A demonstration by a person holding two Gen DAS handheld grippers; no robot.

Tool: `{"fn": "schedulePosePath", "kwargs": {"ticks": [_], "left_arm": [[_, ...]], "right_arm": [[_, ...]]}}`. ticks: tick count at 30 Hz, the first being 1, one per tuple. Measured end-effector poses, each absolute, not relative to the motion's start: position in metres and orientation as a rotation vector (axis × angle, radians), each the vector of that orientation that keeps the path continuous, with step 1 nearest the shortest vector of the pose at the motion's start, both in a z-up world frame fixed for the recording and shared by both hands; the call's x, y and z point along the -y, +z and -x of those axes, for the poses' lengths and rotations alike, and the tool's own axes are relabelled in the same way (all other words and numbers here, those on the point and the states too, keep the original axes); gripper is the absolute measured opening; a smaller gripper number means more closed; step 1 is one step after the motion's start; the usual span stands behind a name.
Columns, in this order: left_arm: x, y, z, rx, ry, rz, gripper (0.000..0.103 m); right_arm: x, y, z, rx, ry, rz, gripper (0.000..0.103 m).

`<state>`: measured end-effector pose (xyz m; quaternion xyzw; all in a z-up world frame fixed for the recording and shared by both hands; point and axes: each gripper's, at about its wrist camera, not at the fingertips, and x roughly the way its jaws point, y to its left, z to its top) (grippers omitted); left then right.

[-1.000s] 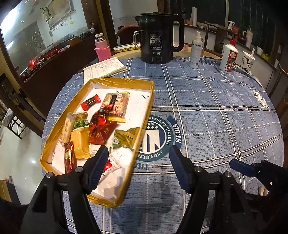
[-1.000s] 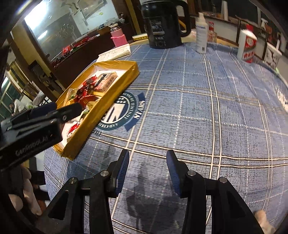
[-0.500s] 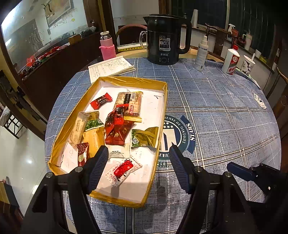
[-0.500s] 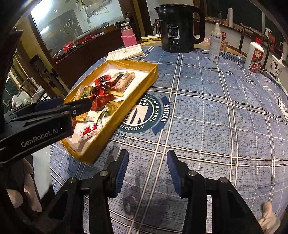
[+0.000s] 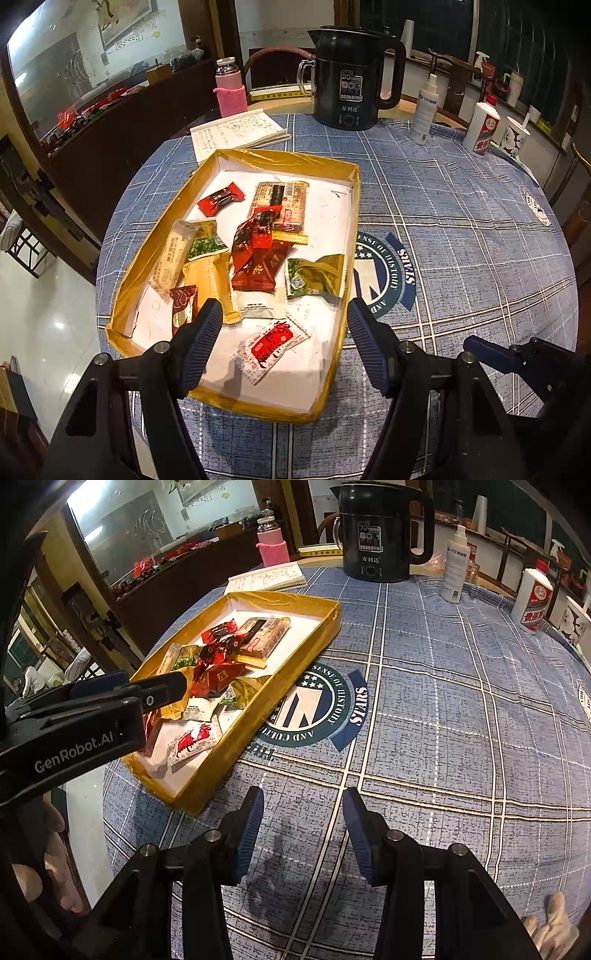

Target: Organize snacks

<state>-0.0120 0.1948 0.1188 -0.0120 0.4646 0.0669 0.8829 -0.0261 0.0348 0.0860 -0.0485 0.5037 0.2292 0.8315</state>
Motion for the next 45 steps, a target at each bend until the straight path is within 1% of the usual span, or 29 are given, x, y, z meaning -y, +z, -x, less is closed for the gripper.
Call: {"fn": "schedulePosePath", "kwargs": {"ticks": [5,9,17,30,34,41,45], "left_arm": [[-0.231,0.1,0.011,-1.012,0.212,0.051,0.07],[-0.257,0.067,0.009,-1.091,0.308,0.017,0.07],[-0.23,0.034,0.017,-1.181,0.257,-0.08,0.07],[-0.198,0.034,0.03,-1.207,0.184,-0.087,0.07],[-0.198,0.041,0.033,-1.179,0.187,-0.075,0.07],[-0.197,0.089,0.048,-0.984,0.213,-0.036,0.07],[-0.191,0.108,0.058,-0.915,0.235,-0.018,0.07]], "right_arm": [[-0.036,0.086,0.025,-1.066,0.489,0.121,0.046],[-0.031,0.084,0.022,-1.076,0.477,0.108,0.046],[-0.035,0.081,0.019,-1.089,0.485,0.12,0.046],[-0.038,0.072,0.01,-1.119,0.504,0.122,0.046],[-0.038,0.072,0.01,-1.116,0.514,0.134,0.046],[-0.038,0.075,0.014,-1.08,0.507,0.21,0.046],[-0.038,0.079,0.022,-1.039,0.522,0.27,0.048]]}}
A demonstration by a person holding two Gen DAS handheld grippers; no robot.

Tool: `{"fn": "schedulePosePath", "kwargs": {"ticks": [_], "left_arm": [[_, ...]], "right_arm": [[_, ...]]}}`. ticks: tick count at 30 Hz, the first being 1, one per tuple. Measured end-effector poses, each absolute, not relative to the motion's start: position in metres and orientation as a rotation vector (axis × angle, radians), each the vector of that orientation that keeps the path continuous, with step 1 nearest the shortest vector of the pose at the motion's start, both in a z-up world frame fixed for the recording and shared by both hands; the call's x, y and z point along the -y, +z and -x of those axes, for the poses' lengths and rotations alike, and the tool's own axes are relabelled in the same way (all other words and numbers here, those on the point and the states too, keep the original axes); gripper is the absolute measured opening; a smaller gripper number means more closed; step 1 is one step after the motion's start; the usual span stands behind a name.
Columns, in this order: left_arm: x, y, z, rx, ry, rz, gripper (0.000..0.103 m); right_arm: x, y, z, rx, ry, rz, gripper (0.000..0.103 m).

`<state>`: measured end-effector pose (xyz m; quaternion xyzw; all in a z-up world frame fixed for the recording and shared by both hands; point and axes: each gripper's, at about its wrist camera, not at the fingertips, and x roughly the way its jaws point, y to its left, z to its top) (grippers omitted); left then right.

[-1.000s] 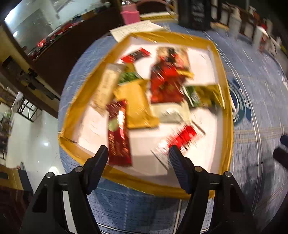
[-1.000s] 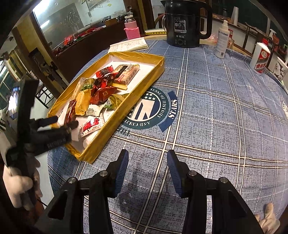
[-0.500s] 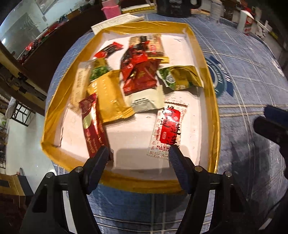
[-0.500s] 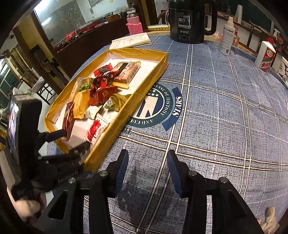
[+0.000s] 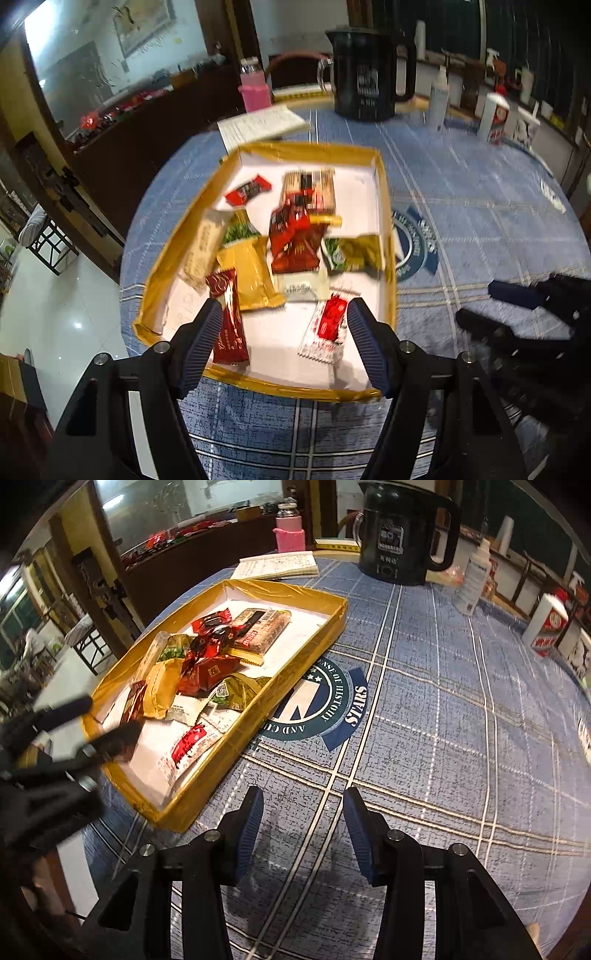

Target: Organize snacks

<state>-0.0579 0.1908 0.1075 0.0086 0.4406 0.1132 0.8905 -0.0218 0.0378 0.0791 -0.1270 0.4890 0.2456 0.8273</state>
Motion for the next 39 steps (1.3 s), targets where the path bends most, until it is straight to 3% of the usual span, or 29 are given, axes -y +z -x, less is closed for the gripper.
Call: {"fn": "schedulePosePath", "kwargs": {"ticks": [8,29,35,39], "left_arm": [[-0.181,0.13,0.067,-0.856,0.279,-0.002,0.072],[-0.166,0.116,0.064,-0.967,0.321,-0.002,0.072],[-0.187,0.105,0.06,-1.007,0.31,0.063,0.072],[-0.242,0.084,0.045,-1.063,0.29,0.265,0.072]], "right_arm": [[-0.026,0.091,0.034,-0.975,0.551,0.315,0.051],[-0.022,0.099,0.056,-0.954,0.652,0.309,0.055],[-0.027,0.094,0.054,-0.972,0.658,0.315,0.055],[-0.024,0.091,0.051,-0.988,0.635,0.308,0.055]]}}
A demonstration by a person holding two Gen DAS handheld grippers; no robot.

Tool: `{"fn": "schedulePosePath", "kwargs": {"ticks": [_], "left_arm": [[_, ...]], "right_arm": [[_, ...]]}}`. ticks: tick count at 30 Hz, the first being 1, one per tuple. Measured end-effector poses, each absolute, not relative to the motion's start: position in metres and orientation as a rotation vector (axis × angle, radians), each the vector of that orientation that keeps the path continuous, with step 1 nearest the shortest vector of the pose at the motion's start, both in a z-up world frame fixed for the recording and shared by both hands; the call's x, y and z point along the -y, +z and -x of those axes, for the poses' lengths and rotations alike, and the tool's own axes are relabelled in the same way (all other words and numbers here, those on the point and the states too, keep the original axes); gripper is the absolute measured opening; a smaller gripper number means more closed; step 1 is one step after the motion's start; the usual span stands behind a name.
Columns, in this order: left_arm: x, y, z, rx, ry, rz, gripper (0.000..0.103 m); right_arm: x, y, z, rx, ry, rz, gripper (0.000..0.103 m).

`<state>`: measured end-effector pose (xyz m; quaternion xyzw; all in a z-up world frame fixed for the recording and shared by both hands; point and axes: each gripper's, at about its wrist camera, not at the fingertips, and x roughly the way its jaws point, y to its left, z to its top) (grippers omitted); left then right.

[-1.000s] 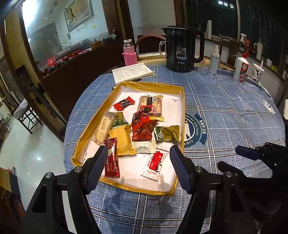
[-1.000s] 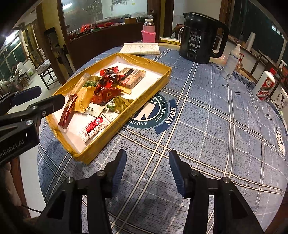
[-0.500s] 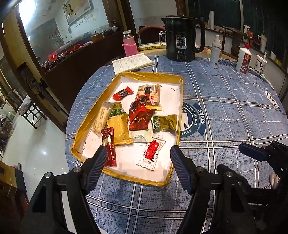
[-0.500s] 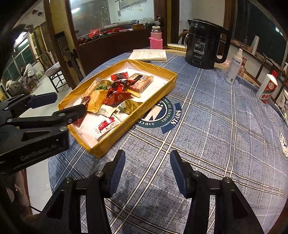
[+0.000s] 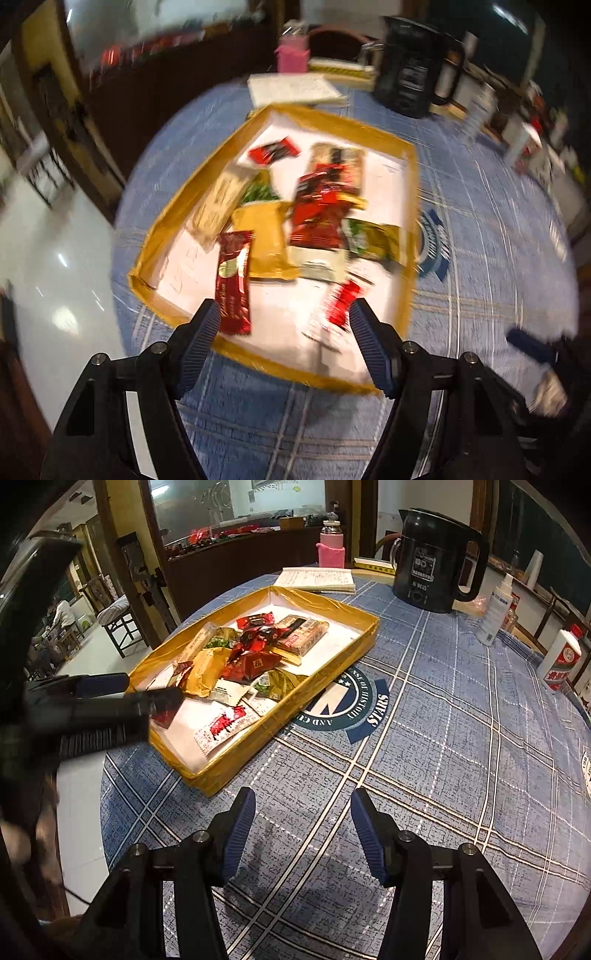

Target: Organize snacks

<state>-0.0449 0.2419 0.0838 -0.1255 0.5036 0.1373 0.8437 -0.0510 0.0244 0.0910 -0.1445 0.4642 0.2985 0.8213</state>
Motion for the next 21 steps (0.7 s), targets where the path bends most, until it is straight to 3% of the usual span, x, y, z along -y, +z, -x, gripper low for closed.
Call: {"fn": "schedulePosePath", "kwargs": {"ticks": [6,14,21], "left_arm": [[-0.29,0.064,0.007,-1.088,0.295,0.328,0.072],[-0.264,0.038,-0.023,-1.19,0.179,0.209,0.069],[-0.25,0.067,-0.021,-1.122,0.104,0.206,0.069]], "right_arm": [[-0.017,0.086,0.048,-1.01,0.586,0.288,0.055],[-0.022,0.084,0.05,-1.022,0.556,0.291,0.053],[-0.02,0.083,0.043,-1.041,0.515,0.253,0.053]]}}
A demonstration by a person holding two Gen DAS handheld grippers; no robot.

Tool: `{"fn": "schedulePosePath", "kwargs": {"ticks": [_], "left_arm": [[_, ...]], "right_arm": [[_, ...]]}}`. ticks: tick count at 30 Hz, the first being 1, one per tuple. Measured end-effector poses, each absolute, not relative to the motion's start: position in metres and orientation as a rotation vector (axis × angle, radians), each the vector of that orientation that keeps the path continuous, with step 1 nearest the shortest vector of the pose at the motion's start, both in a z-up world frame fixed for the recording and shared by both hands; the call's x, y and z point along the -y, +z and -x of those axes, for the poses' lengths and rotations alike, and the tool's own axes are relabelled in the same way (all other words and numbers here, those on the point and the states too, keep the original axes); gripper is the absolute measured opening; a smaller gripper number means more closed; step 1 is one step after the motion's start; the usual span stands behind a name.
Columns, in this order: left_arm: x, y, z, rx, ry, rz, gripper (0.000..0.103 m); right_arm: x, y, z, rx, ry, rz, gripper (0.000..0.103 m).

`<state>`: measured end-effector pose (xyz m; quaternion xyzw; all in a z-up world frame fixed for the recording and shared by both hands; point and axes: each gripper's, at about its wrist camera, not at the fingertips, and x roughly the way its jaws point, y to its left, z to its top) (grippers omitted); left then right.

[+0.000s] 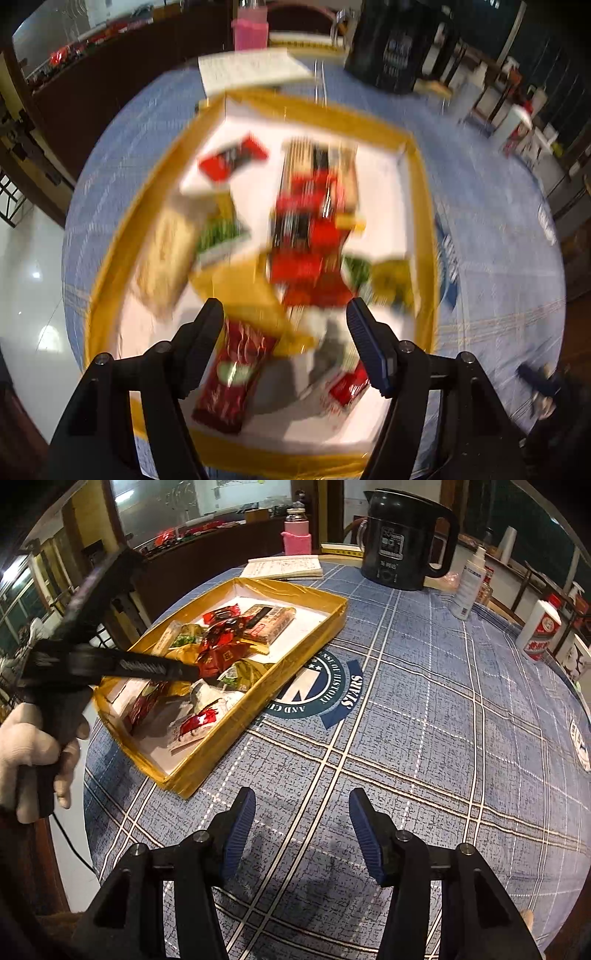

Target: Organize snacks

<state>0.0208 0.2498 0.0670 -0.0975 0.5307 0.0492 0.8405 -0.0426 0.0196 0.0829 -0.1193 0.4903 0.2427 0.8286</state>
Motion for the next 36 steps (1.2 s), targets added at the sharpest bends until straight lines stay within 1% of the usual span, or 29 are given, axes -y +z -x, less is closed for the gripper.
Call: {"fn": "schedulePosePath", "kwargs": {"ticks": [5,9,11,15,18,21,22,24,26,29,33,34,35,36], "left_arm": [[-0.26,0.07,-0.061,-1.088,0.214,0.139,0.069],[-0.262,0.048,-0.089,-1.173,0.327,-0.086,0.069],[-0.261,0.046,-0.088,-1.167,0.35,-0.162,0.069],[-0.272,0.066,-0.087,-1.107,0.295,-0.082,0.069],[-0.262,0.076,-0.094,-1.055,0.15,-0.063,0.069],[-0.244,0.06,-0.104,-1.09,0.135,-0.192,0.071],[-0.247,0.055,-0.107,-1.101,0.142,-0.184,0.072],[-0.263,0.057,-0.11,-1.111,0.167,-0.124,0.072],[-0.265,0.066,-0.105,-1.089,0.162,-0.093,0.071],[-0.266,0.094,-0.081,-0.992,0.139,-0.077,0.071],[-0.262,0.15,-0.021,-0.788,0.169,-0.042,0.072],[-0.262,0.161,-0.008,-0.747,0.193,-0.04,0.075],[-0.259,0.174,0.009,-0.701,0.225,-0.033,0.083],[-0.257,0.185,0.022,-0.667,0.247,-0.023,0.087]], "right_arm": [[-0.018,0.08,0.044,-1.054,0.48,0.232,0.054],[-0.019,0.075,0.046,-1.07,0.453,0.232,0.054],[-0.018,0.074,0.047,-1.074,0.435,0.226,0.055],[-0.017,0.073,0.043,-1.08,0.395,0.202,0.055],[-0.022,0.072,0.04,-1.089,0.378,0.183,0.055],[-0.033,0.071,0.04,-1.09,0.376,0.197,0.055],[-0.037,0.071,0.041,-1.09,0.376,0.203,0.055],[-0.04,0.072,0.04,-1.089,0.376,0.206,0.055],[-0.042,0.073,0.038,-1.085,0.37,0.205,0.055],[-0.039,0.076,0.031,-1.077,0.364,0.181,0.055],[-0.041,0.078,0.024,-1.067,0.397,0.179,0.055],[-0.043,0.079,0.024,-1.063,0.409,0.184,0.055],[-0.044,0.08,0.025,-1.057,0.428,0.19,0.055],[-0.046,0.082,0.027,-1.047,0.454,0.2,0.055]]}}
